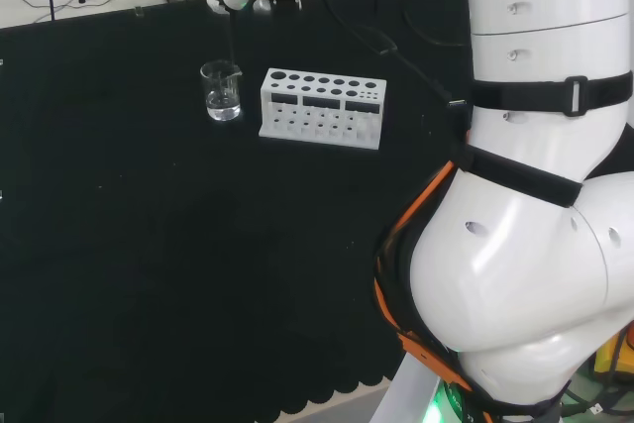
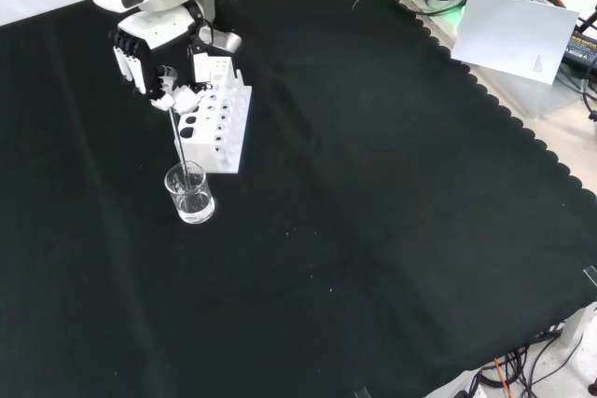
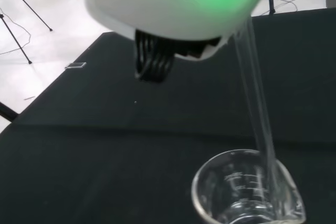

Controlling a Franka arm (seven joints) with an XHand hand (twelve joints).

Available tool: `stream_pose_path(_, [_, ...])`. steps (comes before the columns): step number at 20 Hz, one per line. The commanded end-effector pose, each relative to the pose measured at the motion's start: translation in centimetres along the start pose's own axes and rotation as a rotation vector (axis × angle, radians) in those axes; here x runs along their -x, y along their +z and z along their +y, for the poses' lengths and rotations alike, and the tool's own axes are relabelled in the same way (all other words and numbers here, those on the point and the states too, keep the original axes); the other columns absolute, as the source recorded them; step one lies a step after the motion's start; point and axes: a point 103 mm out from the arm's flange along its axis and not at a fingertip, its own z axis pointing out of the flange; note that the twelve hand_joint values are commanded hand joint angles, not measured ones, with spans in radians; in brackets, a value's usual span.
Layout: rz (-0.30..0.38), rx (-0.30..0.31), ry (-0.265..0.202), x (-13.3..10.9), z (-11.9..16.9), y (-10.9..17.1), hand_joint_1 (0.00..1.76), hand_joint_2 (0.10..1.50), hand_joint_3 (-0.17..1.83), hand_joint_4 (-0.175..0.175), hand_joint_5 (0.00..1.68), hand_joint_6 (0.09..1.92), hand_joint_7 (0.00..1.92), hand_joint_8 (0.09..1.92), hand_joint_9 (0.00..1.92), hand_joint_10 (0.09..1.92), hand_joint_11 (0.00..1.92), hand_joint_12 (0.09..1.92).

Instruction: Stir in the beaker to the left of the white test tube rack with the glass rod.

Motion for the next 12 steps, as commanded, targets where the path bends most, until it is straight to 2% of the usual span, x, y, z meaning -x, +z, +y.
stream_pose_path(1, [0.008, -0.01, -0.048, -3.8, 1.4, 1.2, 1.23, 0.4, 1.05, -0.175, 1.41, 0.63, 1.65, 0.8, 1.89, 0.71, 1.5, 1.09])
stream_pose_path(6, [0.012, -0.01, -0.084, -4.8, 3.3, 2.3, 1.23, 0.4, 1.05, -0.175, 1.41, 0.63, 1.65, 0.81, 1.89, 0.71, 1.5, 1.09])
stream_pose_path(10, [0.012, -0.004, -0.072, -4.2, 3.9, 2.4, 1.23, 0.4, 1.05, -0.175, 1.41, 0.63, 1.65, 0.81, 1.89, 0.71, 1.5, 1.09])
stream_pose_path(12, [0.029, -0.005, -0.059, -2.7, 4.2, 2.0, 1.23, 0.4, 1.05, -0.175, 1.41, 0.63, 1.65, 0.81, 1.89, 0.71, 1.5, 1.1])
